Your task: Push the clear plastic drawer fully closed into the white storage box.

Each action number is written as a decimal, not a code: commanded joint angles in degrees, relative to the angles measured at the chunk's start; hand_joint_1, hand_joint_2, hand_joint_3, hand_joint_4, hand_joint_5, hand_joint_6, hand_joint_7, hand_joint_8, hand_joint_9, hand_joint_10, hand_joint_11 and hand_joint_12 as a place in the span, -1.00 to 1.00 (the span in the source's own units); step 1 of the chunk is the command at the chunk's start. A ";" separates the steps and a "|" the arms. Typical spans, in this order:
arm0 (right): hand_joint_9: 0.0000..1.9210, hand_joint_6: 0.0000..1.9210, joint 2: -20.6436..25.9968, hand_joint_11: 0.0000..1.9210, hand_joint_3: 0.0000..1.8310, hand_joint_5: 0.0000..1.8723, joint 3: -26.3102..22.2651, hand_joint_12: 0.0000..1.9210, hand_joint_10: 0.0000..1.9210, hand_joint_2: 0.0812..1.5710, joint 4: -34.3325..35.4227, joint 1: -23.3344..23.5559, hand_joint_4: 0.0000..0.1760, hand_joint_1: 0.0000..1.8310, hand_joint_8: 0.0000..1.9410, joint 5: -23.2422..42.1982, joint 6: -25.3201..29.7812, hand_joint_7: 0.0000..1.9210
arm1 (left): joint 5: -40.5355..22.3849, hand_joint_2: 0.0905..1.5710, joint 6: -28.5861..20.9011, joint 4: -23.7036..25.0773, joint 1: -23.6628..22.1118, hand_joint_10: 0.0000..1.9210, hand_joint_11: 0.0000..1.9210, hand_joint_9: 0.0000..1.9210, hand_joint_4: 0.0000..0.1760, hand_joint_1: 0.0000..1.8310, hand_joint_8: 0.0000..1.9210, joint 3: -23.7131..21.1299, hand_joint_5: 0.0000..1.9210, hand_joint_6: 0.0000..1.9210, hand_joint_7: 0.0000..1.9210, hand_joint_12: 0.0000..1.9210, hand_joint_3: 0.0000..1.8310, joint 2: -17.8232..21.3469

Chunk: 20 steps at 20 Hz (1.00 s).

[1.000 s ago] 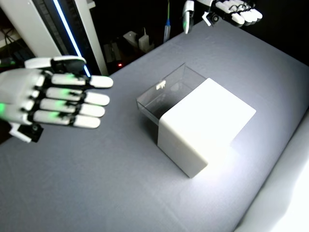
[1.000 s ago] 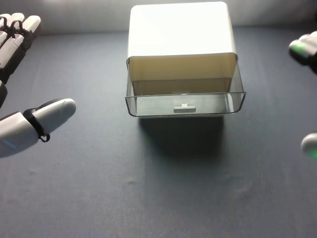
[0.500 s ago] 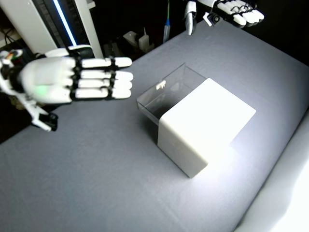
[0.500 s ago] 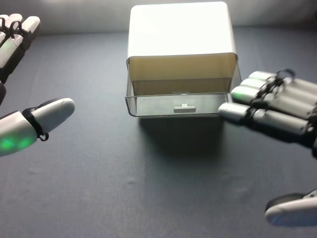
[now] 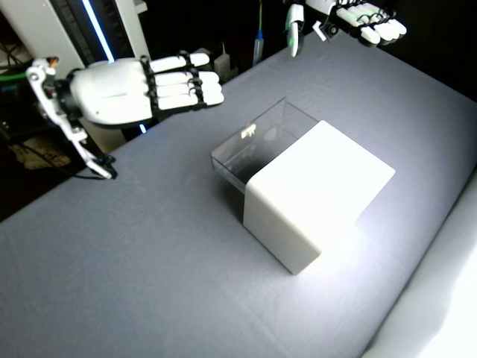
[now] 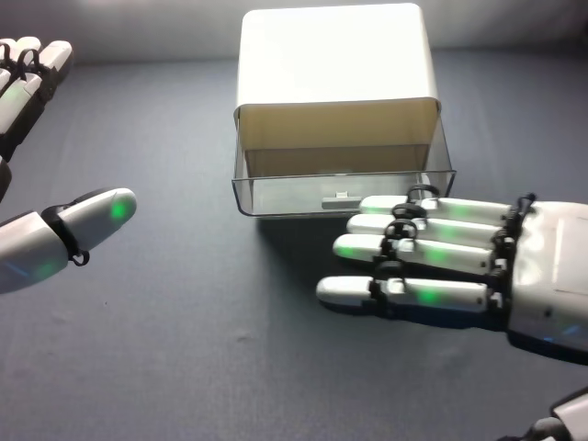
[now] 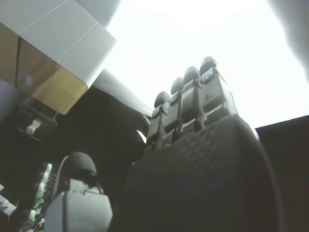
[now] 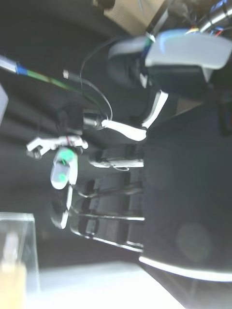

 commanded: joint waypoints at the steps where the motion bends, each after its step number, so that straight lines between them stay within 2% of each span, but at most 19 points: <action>1: -1.00 -0.99 -0.51 -1.00 -1.00 -0.92 0.08 -1.00 -1.00 0.11 0.37 0.91 0.28 -0.99 -1.00 5.26 1.63 -1.00 | -6.84 0.31 -0.10 0.83 -0.09 -1.00 -1.00 -1.00 -0.59 -1.00 -1.00 0.22 -1.00 -1.00 -1.00 -1.00 -0.95 0.18; 2: -1.00 -1.00 -1.11 -1.00 -0.99 -0.89 0.39 -1.00 -1.00 0.21 -0.83 1.42 0.12 -0.94 -1.00 4.85 2.76 -1.00 | -6.79 0.31 -0.11 0.83 -0.09 -1.00 -1.00 -1.00 -0.54 -1.00 -1.00 0.21 -1.00 -1.00 -1.00 -1.00 -0.95 0.18; 4: -1.00 -0.99 -1.73 -1.00 -1.00 -0.87 0.59 -1.00 -1.00 0.17 -1.51 1.75 0.30 -1.00 -1.00 4.11 2.85 -1.00 | -6.76 0.28 -0.13 0.83 -0.10 -1.00 -1.00 -1.00 -0.17 -1.00 -1.00 0.24 -1.00 -1.00 -1.00 -1.00 -0.97 0.04; 5: -1.00 -1.00 -2.19 -1.00 -1.00 -0.88 0.90 -1.00 -1.00 0.15 -1.91 1.90 0.31 -1.00 -1.00 3.53 3.24 -1.00 | -6.68 0.27 -0.13 0.83 -0.10 -1.00 -1.00 -1.00 -0.20 -1.00 -1.00 0.24 -1.00 -1.00 -1.00 -1.00 -0.97 0.01; 6: -1.00 -1.00 -2.53 -1.00 -1.00 -0.90 1.18 -1.00 -1.00 0.12 -2.32 2.08 -0.03 -1.00 -1.00 2.94 3.72 -1.00 | -6.68 0.28 -0.13 0.83 -0.10 -1.00 -1.00 -1.00 -0.33 -1.00 -1.00 0.24 -1.00 -1.00 -1.00 -1.00 -0.97 0.01; 7: -1.00 -1.00 -2.91 -1.00 -1.00 -0.95 1.45 -1.00 -1.00 0.13 -2.51 2.18 -0.17 -1.00 -1.00 2.40 4.10 -1.00 | -6.72 0.29 -0.18 0.83 -0.10 -1.00 -1.00 -1.00 -0.33 -1.00 -1.00 0.24 -1.00 -1.00 -1.00 -1.00 -0.96 -0.01; 8: -1.00 -1.00 -3.19 -1.00 -1.00 -0.97 1.66 -1.00 -1.00 0.15 -2.53 2.22 -0.17 -1.00 -1.00 2.10 4.18 -1.00 | -6.74 0.30 -0.22 0.84 -0.11 -1.00 -1.00 -1.00 -0.33 -1.00 -1.00 0.24 -1.00 -1.00 -1.00 -1.00 -0.96 -0.02; 9: -1.00 -0.99 -3.50 -1.00 -1.00 -0.96 1.92 -1.00 -1.00 0.15 -2.53 2.28 -0.45 -1.00 -1.00 1.79 4.18 -1.00 | -6.75 0.32 -0.26 0.85 -0.11 -1.00 -1.00 -1.00 -0.34 -1.00 -1.00 0.22 -1.00 -1.00 -1.00 -1.00 -0.95 -0.01; 10: -1.00 -0.99 -3.90 -1.00 -1.00 -0.95 2.35 -1.00 -1.00 0.15 -2.53 2.50 -0.63 -1.00 -1.00 1.11 4.18 -1.00 | -6.72 0.35 -0.30 0.85 -0.11 -1.00 -1.00 -1.00 -0.57 -1.00 -1.00 0.22 -1.00 -1.00 -1.00 -1.00 -0.94 -0.01; 11: -1.00 -0.99 -4.18 -1.00 -1.00 -0.95 2.69 -1.00 -1.00 0.17 -2.58 2.73 -0.63 -1.00 -1.00 0.51 4.18 -1.00 | -6.71 0.35 -0.31 0.85 -0.11 -1.00 -1.00 -1.00 -0.61 -1.00 -1.00 0.22 -1.00 -1.00 -1.00 -1.00 -0.94 -0.01; 12: -1.00 -1.00 -4.58 -1.00 -1.00 -0.98 3.16 -1.00 -1.00 0.19 -2.62 2.99 -0.73 -1.00 -1.00 -0.29 4.18 -1.00 | -6.70 0.35 -0.35 0.89 -0.11 -1.00 -1.00 -1.00 -0.66 -1.00 -1.00 0.22 -1.00 -1.00 -1.00 -1.00 -0.94 -0.02; 13: -1.00 -1.00 -5.06 -1.00 -0.98 -0.99 3.74 -1.00 -1.00 0.24 -2.67 3.24 -0.87 -1.00 -1.00 -1.19 4.18 -1.00 | -6.70 0.36 -0.40 0.94 -0.11 -1.00 -1.00 -1.00 -0.79 -1.00 -1.00 0.22 -1.00 -1.00 -1.00 -1.00 -0.94 -0.02; 14: -1.00 -1.00 -5.45 -1.00 -0.98 -1.00 4.19 -1.00 -1.00 0.25 -2.73 3.40 -0.75 -1.00 -1.00 -2.00 4.18 -1.00 | -6.70 0.37 -0.44 0.95 -0.11 -1.00 -1.00 -1.00 -0.74 -1.00 -1.00 0.22 -1.00 -1.00 -1.00 -1.00 -0.94 -0.02; 16: -1.00 -1.00 -6.46 -1.00 -0.97 -1.00 5.42 -1.00 -1.00 0.26 -2.84 3.76 -0.84 -1.00 -1.00 -4.11 4.16 -1.00 | -6.75 0.36 -0.49 0.95 -0.11 -1.00 -1.00 -1.00 -0.53 -1.00 -1.00 0.22 -1.00 -1.00 -1.00 -1.00 -0.95 -0.02; 17: -1.00 -1.00 -6.84 -1.00 -0.97 -1.00 5.88 -1.00 -1.00 0.26 -2.84 3.92 -0.74 -1.00 -1.00 -4.79 4.15 -1.00 | -6.79 0.37 -0.51 0.95 -0.11 -1.00 -1.00 -1.00 -0.56 -1.00 -1.00 0.22 -1.00 -1.00 -1.00 -1.00 -0.94 -0.01; 18: -1.00 -1.00 -7.14 -1.00 -0.98 -1.00 6.28 -1.00 -1.00 0.25 -2.84 4.17 -0.73 -1.00 -1.00 -5.36 4.14 -1.00 | -6.86 0.37 -0.55 0.95 -0.10 -1.00 -1.00 -1.00 -0.66 -1.00 -1.00 0.21 -1.00 -1.00 -1.00 -1.00 -0.94 0.01; 19: -1.00 -1.00 -7.30 -1.00 -0.98 -1.00 6.54 -1.00 -1.00 0.25 -2.87 4.48 -0.81 -1.00 -1.00 -5.88 3.98 -1.00 | -6.98 0.37 -0.63 0.95 -0.09 -1.00 -1.00 -1.00 -0.63 -1.00 -1.00 0.21 -1.00 -1.00 -1.00 -1.00 -0.95 0.02; 20: -1.00 -1.00 -7.38 -1.00 -0.99 -1.00 6.68 -1.00 -1.00 0.24 -2.95 4.77 -0.79 -1.00 -1.00 -6.38 3.81 -1.00 | -7.07 0.37 -0.68 0.95 -0.09 -1.00 -1.00 -1.00 -0.65 -1.00 -1.00 0.21 -1.00 -1.00 -1.00 -1.00 -0.95 0.02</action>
